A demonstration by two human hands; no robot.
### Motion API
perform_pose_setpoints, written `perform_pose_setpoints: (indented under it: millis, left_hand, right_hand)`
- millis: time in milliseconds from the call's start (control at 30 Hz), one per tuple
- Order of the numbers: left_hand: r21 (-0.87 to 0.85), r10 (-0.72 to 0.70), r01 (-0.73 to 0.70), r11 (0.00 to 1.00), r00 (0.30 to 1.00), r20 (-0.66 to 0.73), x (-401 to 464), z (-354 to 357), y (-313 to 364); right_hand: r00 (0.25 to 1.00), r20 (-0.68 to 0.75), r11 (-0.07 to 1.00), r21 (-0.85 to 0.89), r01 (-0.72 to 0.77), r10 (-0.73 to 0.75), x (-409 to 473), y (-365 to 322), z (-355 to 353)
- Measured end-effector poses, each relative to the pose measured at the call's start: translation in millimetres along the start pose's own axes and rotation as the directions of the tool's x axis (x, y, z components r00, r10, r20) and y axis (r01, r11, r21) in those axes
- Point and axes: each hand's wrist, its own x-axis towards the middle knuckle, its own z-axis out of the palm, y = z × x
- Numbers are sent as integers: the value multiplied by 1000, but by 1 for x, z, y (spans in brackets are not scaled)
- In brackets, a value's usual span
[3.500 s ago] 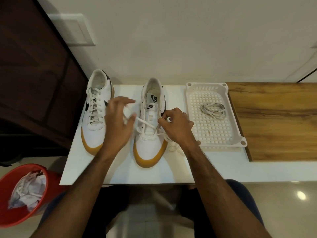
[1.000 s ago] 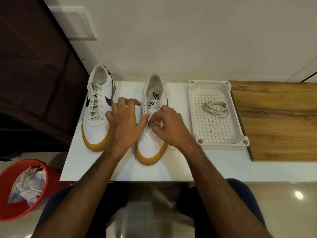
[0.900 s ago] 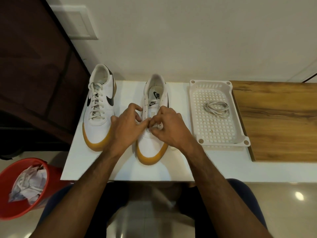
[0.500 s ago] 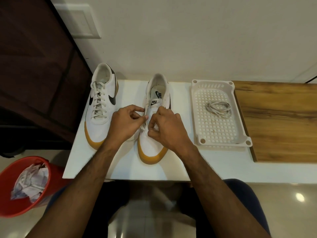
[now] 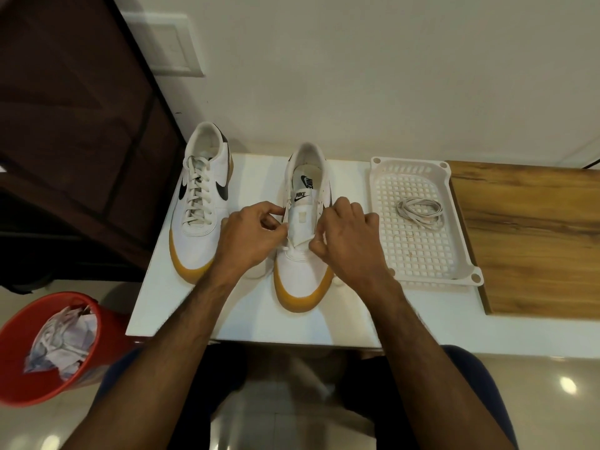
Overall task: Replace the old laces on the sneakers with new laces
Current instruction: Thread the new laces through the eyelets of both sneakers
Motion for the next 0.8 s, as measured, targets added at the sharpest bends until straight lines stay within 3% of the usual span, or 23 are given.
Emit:
perform_pose_setpoints:
  millis: [67,167,267,400,567,633,700,800]
  left_hand:
    - [-18,-2,2,1000,1000,0,0,1,0]
    - [-39,-5,5,999,1000,2,1,1,-2]
    - [-41,0,-1,999,1000,-11,0,2,-3]
    - [-49,-5,4,999,1000,-9,0,2,-3]
    - [-23,20,-20,1000,1000,-3,-1,2,-2]
    - [-36,24,-24,999,1000,3,-1,2,-2]
    - [-59,16,-15,998,1000,12,0,1,-3]
    - [-123,-16,19,992,999,28,0,1,-3]
  right_hand:
    - [998,70,985,171,-23,11,0,1,-3]
    - [990,117,928,371,35,-84,0,-2,-7]
    - [978,150,945,315,89,-143,1,-8,-3]
    - [989,113,962,264,67,-100,3,-16,-4]
    - [986,2,961,227,-160,164,2,4,-11]
    - [969,58,927,282,-248,241,0,12,-12]
    - [971,95,891,387,-238,218,-2,13,-12]
    - [995,29,872,480,-97,95,0,6,-15]
